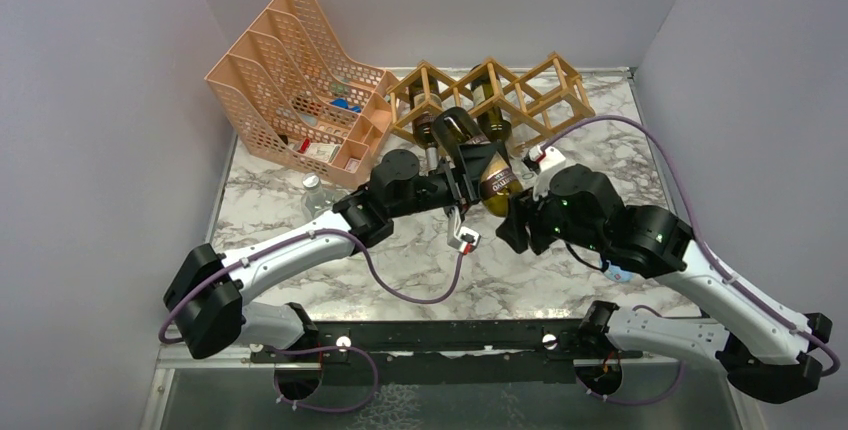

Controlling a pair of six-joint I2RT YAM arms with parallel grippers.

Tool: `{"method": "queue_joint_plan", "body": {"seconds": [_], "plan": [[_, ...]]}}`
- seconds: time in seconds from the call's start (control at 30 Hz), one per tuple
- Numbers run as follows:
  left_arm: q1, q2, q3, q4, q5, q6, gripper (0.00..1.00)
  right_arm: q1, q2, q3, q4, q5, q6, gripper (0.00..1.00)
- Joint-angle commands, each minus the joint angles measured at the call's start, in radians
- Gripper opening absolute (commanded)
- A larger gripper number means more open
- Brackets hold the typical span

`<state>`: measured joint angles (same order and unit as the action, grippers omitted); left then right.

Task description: Put the wine bottle on the wine rack

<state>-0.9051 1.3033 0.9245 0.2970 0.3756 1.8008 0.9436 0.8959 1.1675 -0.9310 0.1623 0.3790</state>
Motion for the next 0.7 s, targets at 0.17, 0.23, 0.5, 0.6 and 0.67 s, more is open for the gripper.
{"method": "queue_joint_plan", "body": {"seconds": [0.17,0.23,0.5,0.6,0.67], "plan": [[-0.003,-0.011,0.044,0.078,0.009,0.033,0.0,0.006,0.045,-0.047,0.119,0.052,0.025,0.55],[-0.003,-0.01,0.044,0.079,0.005,0.03,0.0,0.005,0.052,-0.053,0.129,0.059,0.027,0.5],[-0.003,-0.011,0.056,0.078,-0.028,-0.031,0.0,0.006,0.036,-0.054,0.152,0.112,0.032,0.1],[-0.003,-0.011,0.059,0.072,-0.035,-0.045,0.0,0.005,0.04,-0.033,0.131,0.167,0.042,0.01],[-0.004,-0.012,0.059,0.071,-0.037,-0.057,0.07,0.006,0.043,-0.016,0.126,0.198,0.046,0.01]]}}
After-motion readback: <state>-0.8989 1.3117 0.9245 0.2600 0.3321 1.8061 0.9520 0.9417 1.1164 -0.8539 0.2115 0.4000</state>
